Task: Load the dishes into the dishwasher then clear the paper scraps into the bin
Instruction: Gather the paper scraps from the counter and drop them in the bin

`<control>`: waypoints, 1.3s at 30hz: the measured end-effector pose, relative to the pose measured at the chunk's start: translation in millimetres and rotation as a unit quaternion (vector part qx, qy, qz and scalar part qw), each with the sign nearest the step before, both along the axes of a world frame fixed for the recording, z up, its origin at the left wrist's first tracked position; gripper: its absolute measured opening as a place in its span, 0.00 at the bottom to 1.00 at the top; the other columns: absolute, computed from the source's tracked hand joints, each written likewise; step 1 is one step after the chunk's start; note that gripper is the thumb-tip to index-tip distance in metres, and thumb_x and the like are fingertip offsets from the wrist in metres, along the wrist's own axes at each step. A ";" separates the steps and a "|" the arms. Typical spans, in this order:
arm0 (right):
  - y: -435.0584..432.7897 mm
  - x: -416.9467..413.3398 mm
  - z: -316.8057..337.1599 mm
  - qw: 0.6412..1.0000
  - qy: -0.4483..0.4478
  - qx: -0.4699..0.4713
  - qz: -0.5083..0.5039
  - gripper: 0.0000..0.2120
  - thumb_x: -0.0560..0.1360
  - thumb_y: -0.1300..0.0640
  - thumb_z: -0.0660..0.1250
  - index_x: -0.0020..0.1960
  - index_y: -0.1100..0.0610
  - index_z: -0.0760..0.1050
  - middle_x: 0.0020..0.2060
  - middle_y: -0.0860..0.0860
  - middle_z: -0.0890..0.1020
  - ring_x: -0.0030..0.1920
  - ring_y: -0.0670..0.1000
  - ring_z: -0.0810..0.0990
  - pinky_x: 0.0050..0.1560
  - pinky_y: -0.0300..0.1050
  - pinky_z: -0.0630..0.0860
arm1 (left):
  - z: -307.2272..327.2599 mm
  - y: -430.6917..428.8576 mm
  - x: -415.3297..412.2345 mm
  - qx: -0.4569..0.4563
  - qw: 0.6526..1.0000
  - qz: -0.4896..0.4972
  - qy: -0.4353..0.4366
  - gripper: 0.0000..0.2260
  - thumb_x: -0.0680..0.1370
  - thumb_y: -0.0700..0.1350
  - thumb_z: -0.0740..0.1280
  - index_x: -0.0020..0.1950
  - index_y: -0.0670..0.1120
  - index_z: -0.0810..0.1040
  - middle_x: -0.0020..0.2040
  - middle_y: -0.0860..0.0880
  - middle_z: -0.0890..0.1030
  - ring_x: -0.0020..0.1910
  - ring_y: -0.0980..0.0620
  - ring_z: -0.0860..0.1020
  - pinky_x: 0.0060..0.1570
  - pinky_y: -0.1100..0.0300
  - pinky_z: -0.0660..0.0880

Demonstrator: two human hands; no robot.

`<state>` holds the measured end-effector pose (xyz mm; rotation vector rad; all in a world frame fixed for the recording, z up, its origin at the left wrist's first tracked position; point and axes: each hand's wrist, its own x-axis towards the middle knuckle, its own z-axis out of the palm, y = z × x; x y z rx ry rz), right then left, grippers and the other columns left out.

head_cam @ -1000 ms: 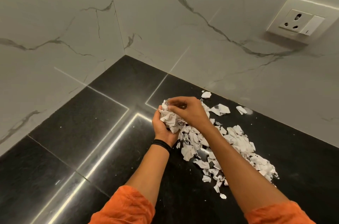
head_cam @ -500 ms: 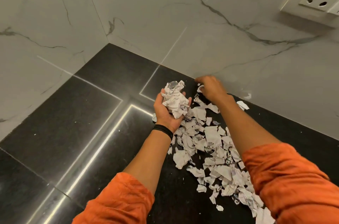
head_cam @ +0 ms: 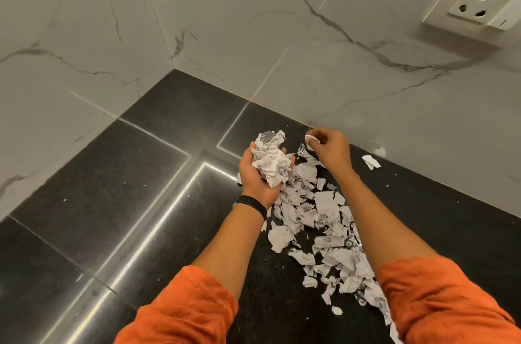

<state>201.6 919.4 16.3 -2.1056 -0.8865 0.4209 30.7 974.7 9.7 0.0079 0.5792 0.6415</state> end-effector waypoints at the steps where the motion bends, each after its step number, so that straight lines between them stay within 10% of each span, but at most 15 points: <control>1: -3.2 -11.7 8.5 0.999 0.034 0.041 0.008 0.06 0.77 0.56 0.73 0.53 0.53 0.84 0.46 0.47 0.85 0.49 0.47 0.83 0.54 0.47 0.81 | 2.0 -3.3 -3.7 0.007 1.000 -0.001 -0.002 0.20 0.80 0.56 0.63 0.55 0.42 0.86 0.58 0.40 0.81 0.55 0.42 0.79 0.71 0.42 0.67; 10: -32.9 -118.7 57.4 0.983 0.073 0.088 0.147 0.05 0.73 0.54 0.76 0.49 0.51 0.85 0.42 0.42 0.85 0.45 0.43 0.83 0.50 0.40 0.80 | 9.1 -28.2 -31.9 0.050 0.998 -0.023 -0.011 0.25 0.78 0.55 0.66 0.70 0.43 0.77 0.65 0.41 0.76 0.68 0.42 0.75 0.75 0.47 0.63; 16: -35.1 -100.4 55.6 0.982 0.100 0.147 0.058 0.08 0.79 0.52 0.70 0.54 0.53 0.85 0.45 0.44 0.86 0.47 0.43 0.84 0.50 0.40 0.81 | 8.4 -32.1 -30.5 0.032 0.999 -0.008 -0.022 0.26 0.80 0.56 0.62 0.72 0.42 0.75 0.66 0.39 0.77 0.61 0.41 0.78 0.71 0.47 0.67; 23: -13.0 -16.8 16.4 0.997 -0.040 -0.069 0.015 0.13 0.80 0.63 0.67 0.62 0.53 0.82 0.56 0.50 0.85 0.57 0.50 0.82 0.64 0.53 0.77 | -0.5 -18.4 -11.1 -0.012 1.000 0.000 -0.004 0.24 0.79 0.57 0.63 0.70 0.43 0.77 0.64 0.41 0.78 0.61 0.43 0.76 0.71 0.40 0.67; 29: 19.1 1.6 -14.6 0.918 -0.203 -0.282 0.192 0.24 0.79 0.62 0.69 0.73 0.50 0.73 0.66 0.57 0.76 0.66 0.62 0.74 0.63 0.57 0.74 | -9.2 -6.4 4.2 -0.003 1.000 -0.003 0.008 0.26 0.80 0.57 0.62 0.73 0.43 0.75 0.71 0.41 0.75 0.65 0.42 0.75 0.71 0.42 0.68; 39: -15.1 -16.9 2.2 0.988 -0.110 -0.089 0.060 0.10 0.78 0.56 0.71 0.58 0.53 0.84 0.52 0.51 0.84 0.52 0.50 0.82 0.58 0.50 0.78 | -5.6 -18.8 -12.9 -0.007 1.000 -0.006 -0.015 0.20 0.80 0.55 0.63 0.55 0.42 0.86 0.58 0.39 0.81 0.54 0.41 0.80 0.74 0.41 0.63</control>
